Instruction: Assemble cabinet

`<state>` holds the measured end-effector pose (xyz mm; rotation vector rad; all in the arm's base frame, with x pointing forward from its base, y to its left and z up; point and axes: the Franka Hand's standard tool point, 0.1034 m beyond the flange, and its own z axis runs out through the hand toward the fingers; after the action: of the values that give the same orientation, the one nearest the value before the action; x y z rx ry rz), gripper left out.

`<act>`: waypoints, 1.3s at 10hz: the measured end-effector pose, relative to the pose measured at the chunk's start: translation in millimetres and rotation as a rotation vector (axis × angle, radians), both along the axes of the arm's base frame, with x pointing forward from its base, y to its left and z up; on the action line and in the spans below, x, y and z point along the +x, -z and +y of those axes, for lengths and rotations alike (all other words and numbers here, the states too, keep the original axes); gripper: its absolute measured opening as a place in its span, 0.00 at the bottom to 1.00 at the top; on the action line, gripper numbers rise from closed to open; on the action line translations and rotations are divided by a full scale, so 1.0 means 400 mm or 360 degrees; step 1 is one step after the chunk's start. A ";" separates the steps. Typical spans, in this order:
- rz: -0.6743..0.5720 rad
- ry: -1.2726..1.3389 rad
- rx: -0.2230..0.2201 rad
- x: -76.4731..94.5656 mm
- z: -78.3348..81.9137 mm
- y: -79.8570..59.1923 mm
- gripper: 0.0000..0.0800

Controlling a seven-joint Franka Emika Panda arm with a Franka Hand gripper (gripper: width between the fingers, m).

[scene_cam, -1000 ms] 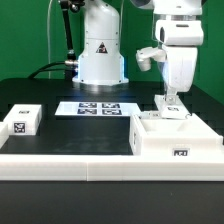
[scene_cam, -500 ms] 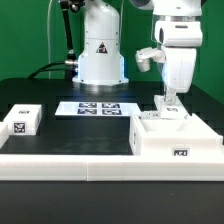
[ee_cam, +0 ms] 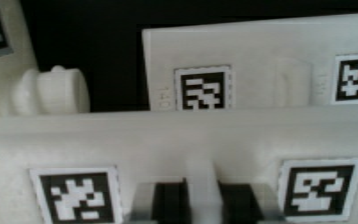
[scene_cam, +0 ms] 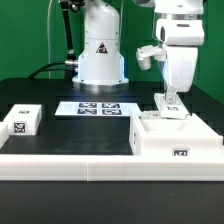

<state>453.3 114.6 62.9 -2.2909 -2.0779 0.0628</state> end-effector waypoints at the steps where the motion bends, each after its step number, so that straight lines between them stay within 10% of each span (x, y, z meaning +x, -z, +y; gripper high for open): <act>1: 0.0003 0.0002 0.0000 -0.001 -0.001 0.002 0.09; 13: 0.0046 -0.0017 -0.0010 -0.004 0.001 0.008 0.09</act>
Offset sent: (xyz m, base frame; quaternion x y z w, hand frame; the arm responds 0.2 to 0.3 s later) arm 0.0068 0.0118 0.0083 -0.0143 0.0042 0.0032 0.9999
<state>451.8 115.2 59.8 -2.2689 -2.0794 0.1024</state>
